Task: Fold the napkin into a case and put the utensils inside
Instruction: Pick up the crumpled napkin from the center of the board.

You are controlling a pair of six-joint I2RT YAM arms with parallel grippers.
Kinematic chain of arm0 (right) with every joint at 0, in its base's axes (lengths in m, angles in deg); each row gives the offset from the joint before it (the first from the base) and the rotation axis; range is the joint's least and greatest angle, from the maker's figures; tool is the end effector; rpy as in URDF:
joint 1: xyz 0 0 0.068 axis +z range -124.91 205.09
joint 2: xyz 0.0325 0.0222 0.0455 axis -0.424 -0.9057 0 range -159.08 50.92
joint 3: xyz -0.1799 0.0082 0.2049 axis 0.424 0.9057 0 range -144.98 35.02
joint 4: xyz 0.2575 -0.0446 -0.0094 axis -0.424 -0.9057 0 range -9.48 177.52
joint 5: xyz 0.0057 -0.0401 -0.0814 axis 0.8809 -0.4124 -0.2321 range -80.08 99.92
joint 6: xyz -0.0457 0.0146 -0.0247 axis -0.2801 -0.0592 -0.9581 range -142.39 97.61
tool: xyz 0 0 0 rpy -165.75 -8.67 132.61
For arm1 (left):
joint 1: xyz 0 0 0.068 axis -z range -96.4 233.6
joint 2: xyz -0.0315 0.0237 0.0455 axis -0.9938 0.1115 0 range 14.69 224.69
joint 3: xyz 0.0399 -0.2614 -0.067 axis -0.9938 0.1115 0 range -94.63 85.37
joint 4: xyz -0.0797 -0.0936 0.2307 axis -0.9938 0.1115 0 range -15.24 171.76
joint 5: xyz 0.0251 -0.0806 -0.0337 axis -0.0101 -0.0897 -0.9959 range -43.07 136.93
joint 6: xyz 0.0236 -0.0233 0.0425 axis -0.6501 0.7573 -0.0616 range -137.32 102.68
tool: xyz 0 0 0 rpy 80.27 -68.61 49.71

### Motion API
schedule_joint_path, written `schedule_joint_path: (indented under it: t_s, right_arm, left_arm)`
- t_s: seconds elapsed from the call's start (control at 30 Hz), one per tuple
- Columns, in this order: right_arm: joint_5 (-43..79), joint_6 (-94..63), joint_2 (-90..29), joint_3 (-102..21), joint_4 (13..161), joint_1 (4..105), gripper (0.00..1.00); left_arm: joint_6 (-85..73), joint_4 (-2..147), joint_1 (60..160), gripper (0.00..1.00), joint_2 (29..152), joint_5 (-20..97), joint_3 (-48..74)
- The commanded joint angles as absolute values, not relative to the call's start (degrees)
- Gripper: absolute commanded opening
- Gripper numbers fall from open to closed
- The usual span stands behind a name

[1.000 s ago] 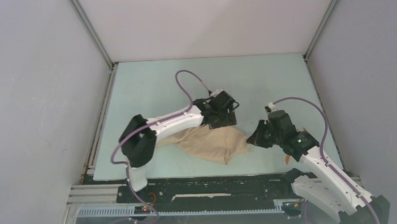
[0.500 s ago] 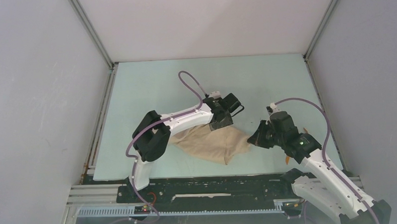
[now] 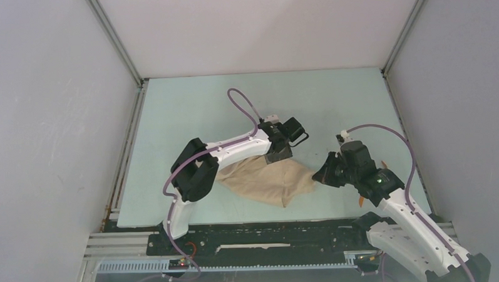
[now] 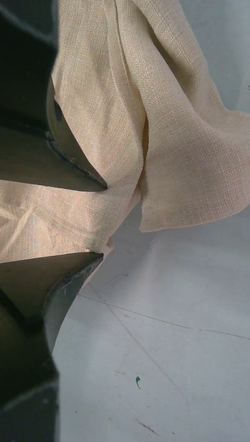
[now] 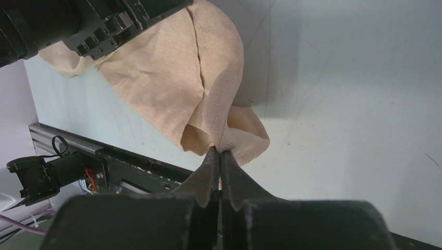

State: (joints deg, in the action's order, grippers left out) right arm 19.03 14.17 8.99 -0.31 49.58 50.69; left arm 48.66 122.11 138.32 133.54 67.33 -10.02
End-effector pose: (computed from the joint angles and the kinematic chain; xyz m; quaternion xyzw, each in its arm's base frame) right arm 0.1344 0.0706 0.2447 0.0572 0.9181 0.2616 0.2921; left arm 0.2592 -0.3450 0.2009 -0.1246 0.9628 -0.0562 0.2329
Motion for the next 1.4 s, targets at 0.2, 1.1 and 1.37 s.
schedule_joint_path:
  t_s: [0.2,1.1,1.37]
  right_arm:
    - [18.7,13.3,9.6,-0.2,50.3,49.9,0.0]
    - [20.0,14.0,8.6,-0.3,51.8,49.1,0.0]
    - [20.0,13.7,9.2,-0.3,51.1,48.9,0.0]
  left_arm:
    - [47.4,120.7,138.3,0.21,129.9,71.3,-7.2]
    - [40.9,103.6,134.1,0.59,124.0,50.4,3.2]
    - [43.0,107.2,134.5,0.51,128.5,55.1,-0.5]
